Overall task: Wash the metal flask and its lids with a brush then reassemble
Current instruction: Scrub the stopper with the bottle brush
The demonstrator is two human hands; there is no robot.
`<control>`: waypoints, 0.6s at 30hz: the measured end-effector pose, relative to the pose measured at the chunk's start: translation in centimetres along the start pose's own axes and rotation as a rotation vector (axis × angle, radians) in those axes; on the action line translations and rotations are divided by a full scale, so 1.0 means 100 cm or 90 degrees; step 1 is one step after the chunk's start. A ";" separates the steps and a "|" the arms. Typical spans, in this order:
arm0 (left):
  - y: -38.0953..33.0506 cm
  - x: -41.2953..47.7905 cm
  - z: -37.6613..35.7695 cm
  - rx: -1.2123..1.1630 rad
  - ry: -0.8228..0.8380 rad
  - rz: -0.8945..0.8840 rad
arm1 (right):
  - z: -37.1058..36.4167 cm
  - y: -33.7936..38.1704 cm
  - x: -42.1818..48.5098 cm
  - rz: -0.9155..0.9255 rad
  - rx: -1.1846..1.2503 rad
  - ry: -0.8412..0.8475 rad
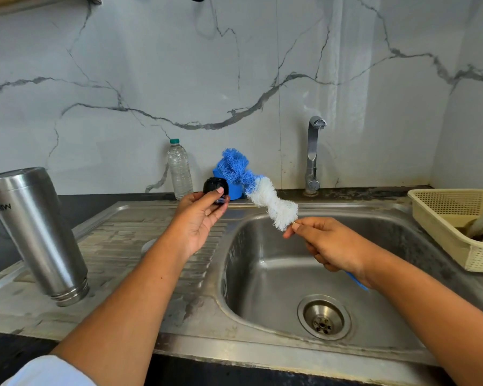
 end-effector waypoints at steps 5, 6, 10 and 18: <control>0.000 -0.001 0.000 -0.061 -0.011 0.016 | -0.004 0.000 -0.001 0.009 0.000 0.013; 0.000 -0.001 0.002 -0.051 -0.022 0.022 | -0.006 0.001 -0.001 0.012 0.002 0.018; -0.002 -0.001 0.004 -0.078 -0.066 0.011 | -0.010 0.004 -0.003 0.026 -0.003 0.023; -0.003 -0.010 -0.009 -0.074 0.072 0.035 | -0.023 0.008 -0.002 0.037 0.006 0.011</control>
Point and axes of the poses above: each hand's wrist, its own x-axis towards the middle knuckle, its own z-axis out of the back of the hand, y = z × x, the point moved 4 cm from there along x, towards the middle knuckle, and after that the axes turned 8 degrees about z, right-handed, at the moved point
